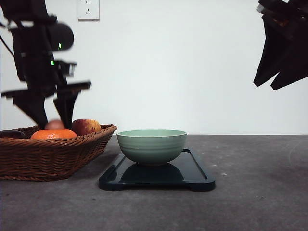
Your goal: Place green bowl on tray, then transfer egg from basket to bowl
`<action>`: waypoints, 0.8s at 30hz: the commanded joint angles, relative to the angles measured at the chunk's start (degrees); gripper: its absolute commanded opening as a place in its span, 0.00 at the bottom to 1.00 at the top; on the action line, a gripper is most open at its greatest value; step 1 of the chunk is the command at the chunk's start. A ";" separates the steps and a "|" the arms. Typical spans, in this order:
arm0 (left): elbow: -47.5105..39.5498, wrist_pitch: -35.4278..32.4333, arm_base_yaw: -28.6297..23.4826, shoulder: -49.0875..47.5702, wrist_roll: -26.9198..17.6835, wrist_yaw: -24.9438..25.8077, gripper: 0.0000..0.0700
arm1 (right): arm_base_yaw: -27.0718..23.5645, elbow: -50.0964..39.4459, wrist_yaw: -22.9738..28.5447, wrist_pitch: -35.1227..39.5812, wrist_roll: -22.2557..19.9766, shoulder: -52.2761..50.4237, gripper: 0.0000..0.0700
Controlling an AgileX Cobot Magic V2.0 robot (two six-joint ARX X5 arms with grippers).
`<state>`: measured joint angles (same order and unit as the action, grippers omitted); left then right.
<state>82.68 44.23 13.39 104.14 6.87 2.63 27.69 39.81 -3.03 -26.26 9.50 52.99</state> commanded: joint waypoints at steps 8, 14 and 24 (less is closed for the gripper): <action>1.36 -0.48 1.20 -8.82 0.11 0.13 0.31 | 0.32 0.13 0.09 0.51 0.78 0.46 0.32; 1.39 -2.25 4.42 -12.64 1.25 3.07 0.31 | 0.32 0.13 0.09 0.53 0.76 0.46 0.32; 1.46 -10.11 13.93 -12.71 2.89 5.17 0.31 | 0.32 0.13 0.07 0.51 0.78 0.46 0.32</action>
<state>82.76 35.06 26.79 90.59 9.11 7.49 27.70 39.81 -3.03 -26.28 9.50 52.99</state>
